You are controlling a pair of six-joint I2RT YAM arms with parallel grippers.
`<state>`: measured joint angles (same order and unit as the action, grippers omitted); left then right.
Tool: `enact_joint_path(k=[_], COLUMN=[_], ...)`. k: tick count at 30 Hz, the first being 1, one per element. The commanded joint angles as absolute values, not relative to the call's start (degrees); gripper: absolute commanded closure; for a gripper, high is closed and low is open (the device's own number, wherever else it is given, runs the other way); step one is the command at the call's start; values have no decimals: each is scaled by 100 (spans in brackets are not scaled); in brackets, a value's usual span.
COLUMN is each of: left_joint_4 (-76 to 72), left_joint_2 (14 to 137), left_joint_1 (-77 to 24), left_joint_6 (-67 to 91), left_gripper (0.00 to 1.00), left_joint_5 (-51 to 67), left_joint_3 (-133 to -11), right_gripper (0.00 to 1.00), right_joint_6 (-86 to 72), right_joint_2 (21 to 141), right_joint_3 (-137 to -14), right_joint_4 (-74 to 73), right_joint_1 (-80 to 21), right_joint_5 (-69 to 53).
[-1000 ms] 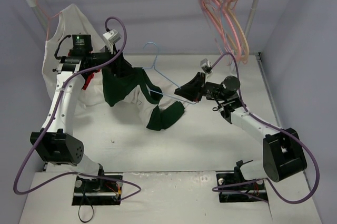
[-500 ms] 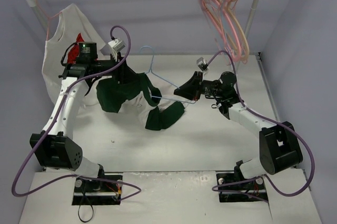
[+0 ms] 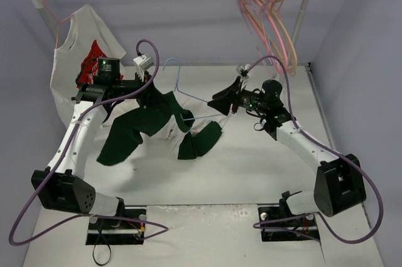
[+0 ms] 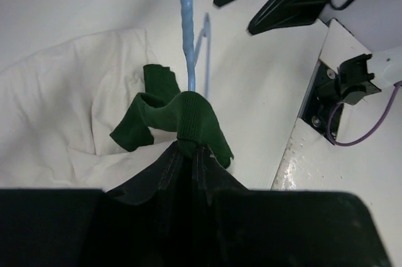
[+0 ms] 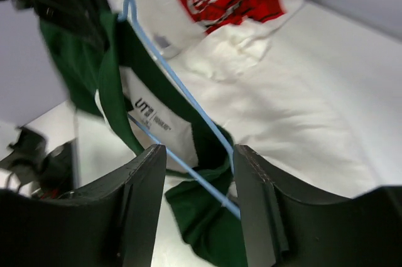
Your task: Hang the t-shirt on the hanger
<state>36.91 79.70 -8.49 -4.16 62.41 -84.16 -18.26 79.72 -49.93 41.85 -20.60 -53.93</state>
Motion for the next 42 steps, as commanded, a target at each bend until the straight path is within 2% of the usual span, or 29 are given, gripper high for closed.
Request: enact_joint_path(k=[1,4,7,9,12,14,17,21,23,28,42], left_joint_4=[3393,3322,3410,3602,3708,3744,3701,3498,3393,3191,2936], left_joint_2=[7673,7559,7401,7270,7050,6961,6698,6469,6373,6284,6144], left_joint_1=[-861,-896,-967,-1028,-1230,-1336,-1468,-1547,-1547,-1556,-1556], left_joint_6=[-220,-123,-202,-403,-413,-413,-343,-80,-62,281,431], left_gripper=[100,100,100,100,100,100,100,100,100,100,100], left_joint_5=[5846,5504,5300,5064,4247,3948,3736,3297,3217,3173,3648], left_joint_3=[-8490,-8429,-8376,-8367,-8227,-8122,-7858,-7533,-7471,-7357,-7128], right_gripper=[52,47,48,51,64,64,64,54,53,53,57], right_joint_6=[-1283,-1300,-1511,-1643,-1827,-1933,-2231,-2890,-3321,-3612,-3937], right_joint_2=[7349,7155,7066,7128,7434,7488,7506,7567,7620,7866,8894], right_joint_3=[-5597,-5774,-5827,-5941,-6213,-6206,-6030,-5705,-5590,-5590,-5845], right_joint_4=[3509,2919,2550,2216,1505,1213,1230,1493,1634,1679,2381], right_joint_1=[-2021,-2021,-2021,-2030,-2092,-2249,-2680,-3155,-3322,-3656,-3955], right_joint_5=[-4238,-3605,-3147,-3033,-2944,-2883,-2576,-2136,-2083,-1863,-2259])
